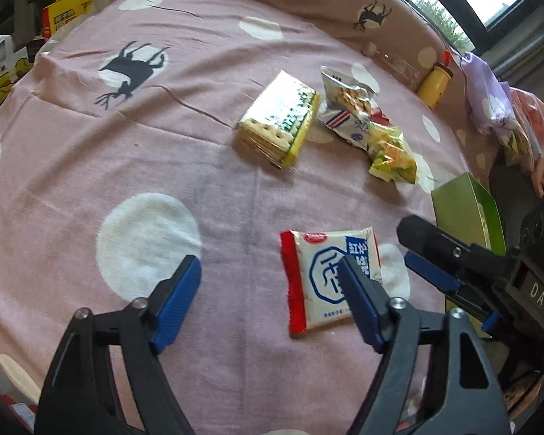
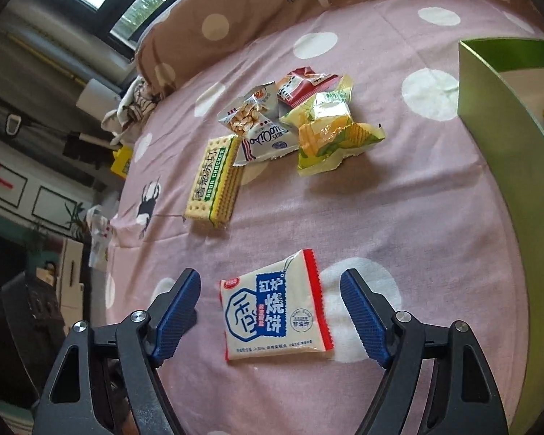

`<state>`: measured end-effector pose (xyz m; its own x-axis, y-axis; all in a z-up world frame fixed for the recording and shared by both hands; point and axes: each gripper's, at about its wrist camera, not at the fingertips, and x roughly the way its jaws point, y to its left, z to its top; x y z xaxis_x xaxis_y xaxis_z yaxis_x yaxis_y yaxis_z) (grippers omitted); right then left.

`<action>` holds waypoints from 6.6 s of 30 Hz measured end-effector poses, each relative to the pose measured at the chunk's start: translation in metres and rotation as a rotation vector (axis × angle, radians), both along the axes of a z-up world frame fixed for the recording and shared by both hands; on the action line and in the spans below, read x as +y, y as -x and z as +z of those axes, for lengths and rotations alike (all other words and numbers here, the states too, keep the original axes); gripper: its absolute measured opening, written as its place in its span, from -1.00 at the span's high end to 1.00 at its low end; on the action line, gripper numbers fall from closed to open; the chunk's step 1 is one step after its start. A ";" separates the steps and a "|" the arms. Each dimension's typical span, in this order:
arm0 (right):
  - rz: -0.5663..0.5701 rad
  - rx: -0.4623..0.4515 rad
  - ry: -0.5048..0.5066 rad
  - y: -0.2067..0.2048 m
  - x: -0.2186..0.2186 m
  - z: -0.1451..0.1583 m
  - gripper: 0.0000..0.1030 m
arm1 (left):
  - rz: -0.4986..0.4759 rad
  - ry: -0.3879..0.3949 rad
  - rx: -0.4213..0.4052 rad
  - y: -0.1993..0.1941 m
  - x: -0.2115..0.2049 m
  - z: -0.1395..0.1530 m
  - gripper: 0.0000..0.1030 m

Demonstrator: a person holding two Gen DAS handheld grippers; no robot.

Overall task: Organize snacks
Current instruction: 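Grasp the white-and-blue biscuit packet with the right gripper and lift, then carry the biscuit packet into the green box and release it, then move the right gripper to the green-yellow corn-snack bag and grasp it, then carry the corn-snack bag into the green box and open the right gripper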

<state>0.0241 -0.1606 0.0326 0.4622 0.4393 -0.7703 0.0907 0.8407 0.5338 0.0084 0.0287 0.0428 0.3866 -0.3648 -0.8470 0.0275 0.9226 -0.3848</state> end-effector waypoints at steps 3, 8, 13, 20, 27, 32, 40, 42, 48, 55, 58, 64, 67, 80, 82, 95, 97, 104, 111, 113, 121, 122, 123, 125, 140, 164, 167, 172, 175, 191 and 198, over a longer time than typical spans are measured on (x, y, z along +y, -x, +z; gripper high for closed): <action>0.014 0.041 -0.006 -0.003 0.005 -0.009 -0.28 | -0.040 0.013 0.014 0.002 -0.011 -0.003 -0.09; 0.011 0.100 0.053 -0.008 0.013 -0.022 -0.24 | -0.104 0.059 0.061 0.004 -0.028 -0.012 0.07; 0.030 0.091 0.084 -0.010 0.020 -0.022 -0.24 | -0.126 0.043 0.048 0.005 -0.041 -0.014 0.41; 0.044 0.030 0.126 -0.003 0.022 -0.006 -0.04 | -0.136 0.020 -0.036 0.010 -0.051 0.000 0.44; -0.004 -0.102 0.141 0.016 0.003 0.031 -0.04 | -0.154 0.024 -0.184 0.021 -0.068 0.031 0.44; -0.085 -0.195 0.131 0.032 -0.026 0.055 -0.04 | -0.218 -0.014 -0.289 0.028 -0.101 0.057 0.43; -0.241 -0.349 0.077 0.063 -0.086 0.088 -0.04 | -0.337 0.003 -0.410 0.035 -0.154 0.083 0.37; -0.290 -0.375 0.063 0.070 -0.103 0.092 -0.04 | -0.372 0.002 -0.428 0.033 -0.171 0.087 0.37; -0.427 -0.407 0.015 0.085 -0.149 0.091 -0.04 | -0.473 -0.007 -0.473 0.028 -0.220 0.093 0.37; -0.525 -0.389 -0.104 0.093 -0.199 0.069 -0.04 | -0.545 0.011 -0.412 0.014 -0.263 0.079 0.37; -0.565 -0.350 -0.118 0.094 -0.209 0.059 -0.04 | -0.562 -0.017 -0.400 0.014 -0.280 0.071 0.37; -0.632 -0.273 -0.101 0.092 -0.222 0.043 -0.04 | -0.587 -0.032 -0.351 0.010 -0.295 0.057 0.41; -0.653 -0.253 -0.096 0.091 -0.226 0.039 -0.04 | -0.593 -0.037 -0.333 0.008 -0.299 0.051 0.41; -0.692 -0.267 -0.061 0.097 -0.223 0.046 -0.22 | -0.529 -0.025 -0.365 0.013 -0.275 0.059 -0.25; -0.684 -0.290 -0.057 0.099 -0.219 0.051 -0.29 | -0.517 -0.026 -0.367 0.014 -0.264 0.063 -0.39; -0.532 -0.363 0.045 0.082 -0.165 0.079 -0.73 | -0.240 -0.127 -0.411 0.033 -0.135 0.076 -0.65; -0.509 -0.354 0.070 0.078 -0.154 0.080 -0.75 | -0.150 -0.111 -0.377 0.034 -0.103 0.071 -0.89; -0.367 -0.321 0.123 0.053 -0.105 0.080 -0.75 | 0.081 -0.098 -0.267 0.021 -0.022 0.040 -0.92; -0.254 -0.224 0.218 0.001 -0.050 0.059 -0.75 | 0.173 -0.110 -0.202 0.009 0.011 0.030 -0.92; -0.215 -0.190 0.317 -0.024 -0.032 0.047 -0.75 | 0.186 -0.107 -0.181 0.006 0.016 0.026 -0.92; -0.092 -0.131 0.423 -0.091 -0.001 0.003 -0.69 | 0.218 -0.100 -0.153 -0.001 0.028 0.021 -0.92; -0.092 -0.126 0.428 -0.094 -0.001 -0.003 -0.64 | 0.220 -0.098 -0.146 -0.001 0.029 0.020 -0.92; -0.097 -0.117 0.447 -0.096 -0.001 -0.007 -0.58 | 0.220 -0.100 -0.140 -0.002 0.029 0.019 -0.92; -0.124 -0.090 0.484 -0.098 -0.003 -0.016 -0.38 | 0.220 -0.104 -0.126 -0.003 0.028 0.017 -0.92; -0.081 -0.047 0.366 -0.045 0.005 0.001 0.29 | 0.208 -0.128 -0.099 -0.006 0.025 0.010 -0.92; -0.108 -0.034 0.347 0.025 -0.001 0.015 -0.13 | 0.100 -0.121 -0.096 0.001 -0.003 0.007 -0.85; -0.144 -0.038 0.315 0.026 -0.014 0.018 -0.15 | 0.030 -0.064 -0.097 0.004 -0.017 0.008 -0.73; -0.152 -0.057 0.214 0.027 -0.029 0.020 -0.15 | -0.097 0.016 -0.101 0.011 -0.050 0.007 -0.44; -0.127 -0.062 0.142 0.025 -0.032 0.017 -0.16 | -0.158 0.050 -0.092 0.014 -0.068 0.004 -0.23; -0.033 0.040 0.033 0.010 -0.023 -0.016 0.08 | -0.213 0.096 -0.041 0.008 -0.089 -0.013 0.19; -0.041 -0.044 0.006 0.022 -0.029 0.006 0.14 | -0.241 0.106 -0.142 0.018 -0.098 0.012 0.43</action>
<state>0.0020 -0.1894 0.0390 0.5130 0.4148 -0.7515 0.1020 0.8399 0.5331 -0.0092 -0.0690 0.0545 0.3901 -0.5438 -0.7430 0.3012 0.8379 -0.4552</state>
